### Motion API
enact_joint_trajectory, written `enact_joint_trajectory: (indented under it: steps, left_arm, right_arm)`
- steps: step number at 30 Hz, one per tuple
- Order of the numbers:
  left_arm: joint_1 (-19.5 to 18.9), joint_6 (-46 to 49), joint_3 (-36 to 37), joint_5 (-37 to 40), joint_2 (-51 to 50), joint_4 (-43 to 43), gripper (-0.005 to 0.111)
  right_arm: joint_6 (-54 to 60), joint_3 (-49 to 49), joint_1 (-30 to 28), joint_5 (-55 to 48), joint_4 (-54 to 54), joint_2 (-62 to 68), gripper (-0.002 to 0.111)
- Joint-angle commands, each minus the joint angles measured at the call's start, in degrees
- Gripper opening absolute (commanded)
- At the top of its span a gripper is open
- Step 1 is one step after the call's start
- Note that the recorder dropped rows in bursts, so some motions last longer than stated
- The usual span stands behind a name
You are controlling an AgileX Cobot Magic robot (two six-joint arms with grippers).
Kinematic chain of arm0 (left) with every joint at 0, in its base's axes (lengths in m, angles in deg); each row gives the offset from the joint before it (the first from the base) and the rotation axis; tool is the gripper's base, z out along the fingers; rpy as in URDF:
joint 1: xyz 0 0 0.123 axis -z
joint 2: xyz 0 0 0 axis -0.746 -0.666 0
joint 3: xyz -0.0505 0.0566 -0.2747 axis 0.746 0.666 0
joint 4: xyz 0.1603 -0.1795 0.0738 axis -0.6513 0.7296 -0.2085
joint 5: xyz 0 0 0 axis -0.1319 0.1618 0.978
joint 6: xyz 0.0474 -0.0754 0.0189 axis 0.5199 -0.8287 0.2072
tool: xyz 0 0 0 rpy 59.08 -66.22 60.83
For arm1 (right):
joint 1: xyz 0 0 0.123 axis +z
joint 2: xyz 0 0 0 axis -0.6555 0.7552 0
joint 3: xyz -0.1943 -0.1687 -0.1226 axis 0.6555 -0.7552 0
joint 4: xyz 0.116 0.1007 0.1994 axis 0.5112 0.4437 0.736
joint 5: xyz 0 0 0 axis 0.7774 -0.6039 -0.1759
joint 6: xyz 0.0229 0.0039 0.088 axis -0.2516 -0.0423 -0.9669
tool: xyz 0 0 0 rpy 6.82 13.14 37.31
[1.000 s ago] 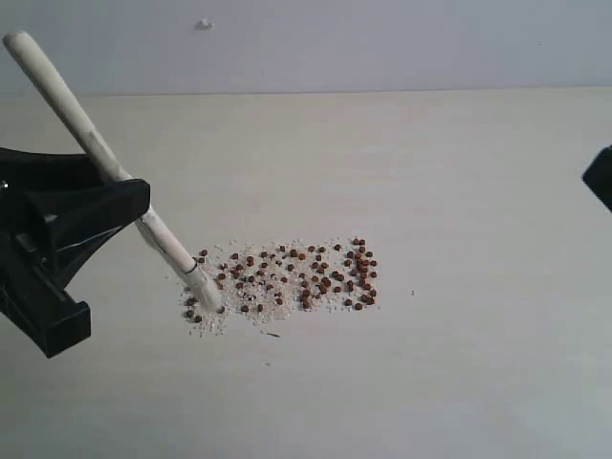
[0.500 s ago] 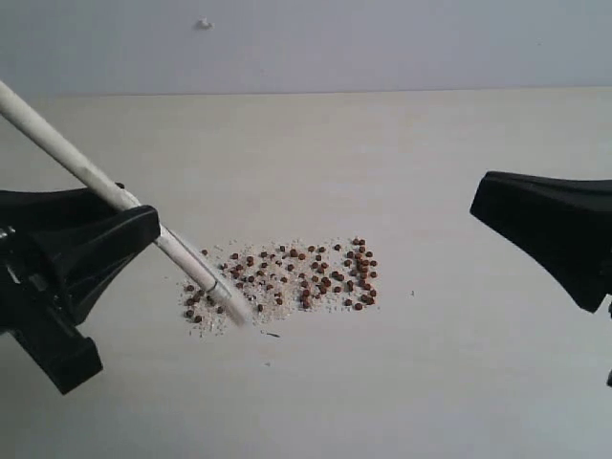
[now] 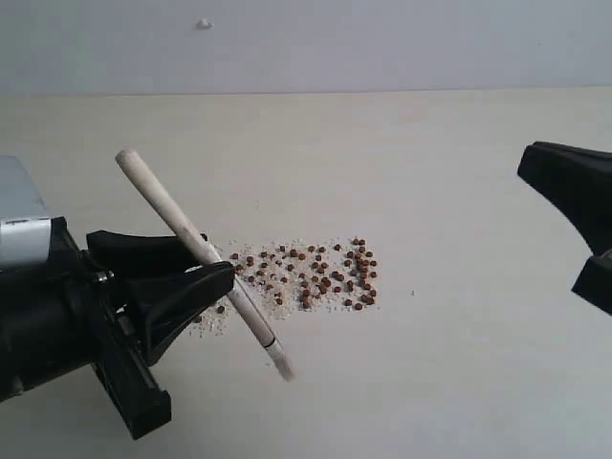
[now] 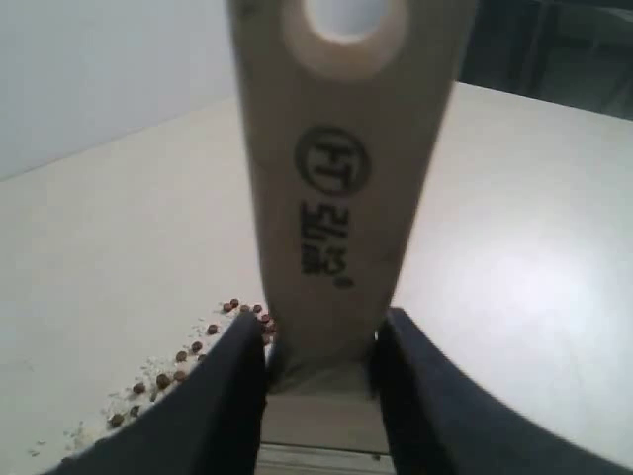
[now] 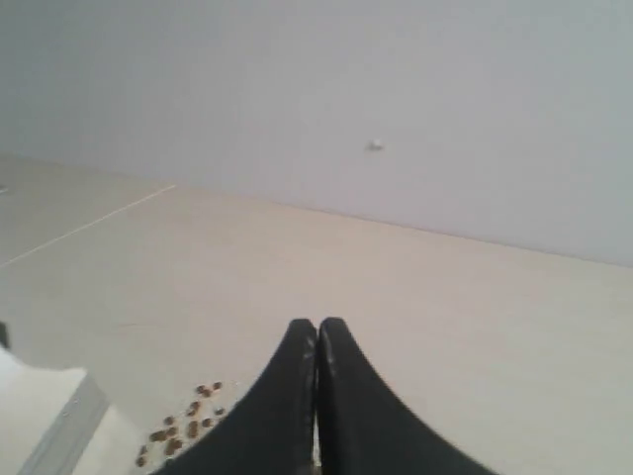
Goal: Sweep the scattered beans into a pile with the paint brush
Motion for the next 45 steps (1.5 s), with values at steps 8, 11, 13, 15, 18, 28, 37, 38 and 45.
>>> enact_joint_trajectory:
  steps: [8, 11, 13, 15, 18, 28, 37, 38, 45]
  left_arm:
    - [-1.31, 0.25, 0.25, -3.94, -0.83, -1.12, 0.000]
    - [-2.06, -0.11, 0.51, -3.70, -0.95, -1.24, 0.000]
    - [-2.06, 0.64, 1.05, -3.70, -0.95, -1.52, 0.000]
    - [-2.06, 1.06, 1.32, -3.81, -0.95, -1.66, 0.000]
    - [-2.06, 1.06, 1.32, -3.81, -0.95, -2.19, 0.000]
    - [-2.06, 0.29, 1.32, -4.16, -0.95, -2.52, 0.000]
    - [-2.06, -1.71, 1.32, -4.16, -0.95, -2.52, 0.000]
    - [-2.06, -1.97, 1.32, -4.16, -0.95, -2.52, 0.000]
    - [-2.06, -3.50, 1.32, -3.90, -0.95, -2.27, 0.000]
  right_arm:
    - [0.49, 5.73, 0.03, -16.98, 8.30, 0.14, 0.000]
    - [-5.77, 9.69, 0.03, -24.05, 1.13, 0.14, 0.000]
    - [-11.58, 12.06, 0.03, -29.22, -4.31, 0.14, 0.000]
    - [-14.52, 13.87, 0.03, -33.30, -8.36, 0.68, 0.000]
    - [-14.53, 15.22, 0.03, -39.62, -9.02, 2.20, 0.000]
    - [27.57, 22.80, 0.03, -59.25, 24.39, 14.25, 0.000]
    - [62.43, 29.54, 0.03, -77.66, 67.47, 22.85, 0.000]
    - [66.66, 29.54, 0.03, -78.85, 72.50, 23.45, 0.000]
    - [119.26, 21.36, 0.03, -82.45, 131.42, 20.39, 0.000]
